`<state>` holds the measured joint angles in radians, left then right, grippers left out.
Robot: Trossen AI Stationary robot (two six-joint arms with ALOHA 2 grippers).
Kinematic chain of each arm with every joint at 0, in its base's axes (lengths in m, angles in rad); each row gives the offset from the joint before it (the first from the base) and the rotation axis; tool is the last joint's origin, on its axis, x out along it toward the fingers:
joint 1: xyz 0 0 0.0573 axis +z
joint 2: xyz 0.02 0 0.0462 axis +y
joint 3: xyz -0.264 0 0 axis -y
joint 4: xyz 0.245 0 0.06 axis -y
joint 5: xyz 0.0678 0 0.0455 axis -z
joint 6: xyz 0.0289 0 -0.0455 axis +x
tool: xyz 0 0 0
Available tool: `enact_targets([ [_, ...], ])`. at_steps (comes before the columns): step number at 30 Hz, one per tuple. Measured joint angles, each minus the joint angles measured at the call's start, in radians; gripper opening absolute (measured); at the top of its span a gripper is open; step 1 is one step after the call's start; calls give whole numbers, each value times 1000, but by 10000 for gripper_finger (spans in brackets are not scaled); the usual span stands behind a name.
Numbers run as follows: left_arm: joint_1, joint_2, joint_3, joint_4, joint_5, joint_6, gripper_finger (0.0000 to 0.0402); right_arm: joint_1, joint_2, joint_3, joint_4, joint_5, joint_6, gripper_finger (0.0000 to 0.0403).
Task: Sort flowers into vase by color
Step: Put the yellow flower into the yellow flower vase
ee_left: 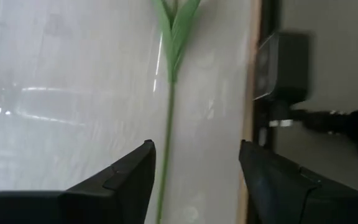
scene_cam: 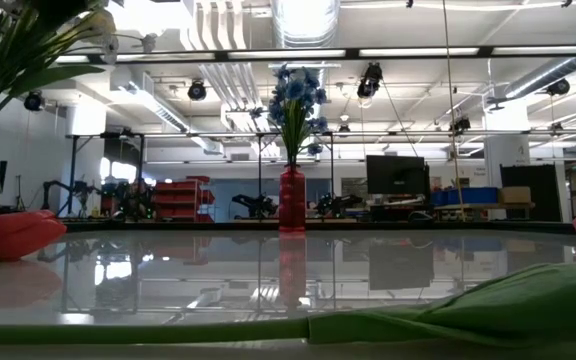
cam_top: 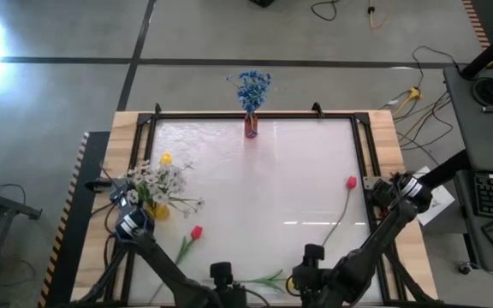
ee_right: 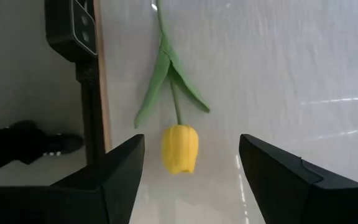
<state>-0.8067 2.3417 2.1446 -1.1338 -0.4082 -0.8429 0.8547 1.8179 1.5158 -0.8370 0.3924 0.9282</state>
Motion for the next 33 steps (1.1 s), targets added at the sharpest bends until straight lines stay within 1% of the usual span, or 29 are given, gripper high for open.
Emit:
enact_targets([
  [3,23,2,-51,49,34,24,196,0,-8,0,10,0,15,244],
  [6,58,1,-100,166,87,72,177,1,-16,2,21,0,15,237],
  [8,78,2,-121,221,99,90,170,1,-16,2,24,-1,15,235],
  [10,94,1,-137,270,96,96,169,1,-16,2,33,-1,15,235],
  [14,121,1,-165,294,76,116,173,2,-17,2,43,-1,16,237],
  [17,137,1,-204,377,90,143,173,2,-17,2,43,-2,15,237],
  [21,149,1,-264,534,86,185,173,2,-17,2,43,-3,15,237],
  [25,162,1,-316,623,86,187,169,2,-17,2,43,-3,15,237],
  [30,186,2,-347,648,89,177,153,2,-17,2,43,-3,14,237],
  [33,196,5,-347,649,123,197,134,2,-17,2,47,-3,14,237],
])
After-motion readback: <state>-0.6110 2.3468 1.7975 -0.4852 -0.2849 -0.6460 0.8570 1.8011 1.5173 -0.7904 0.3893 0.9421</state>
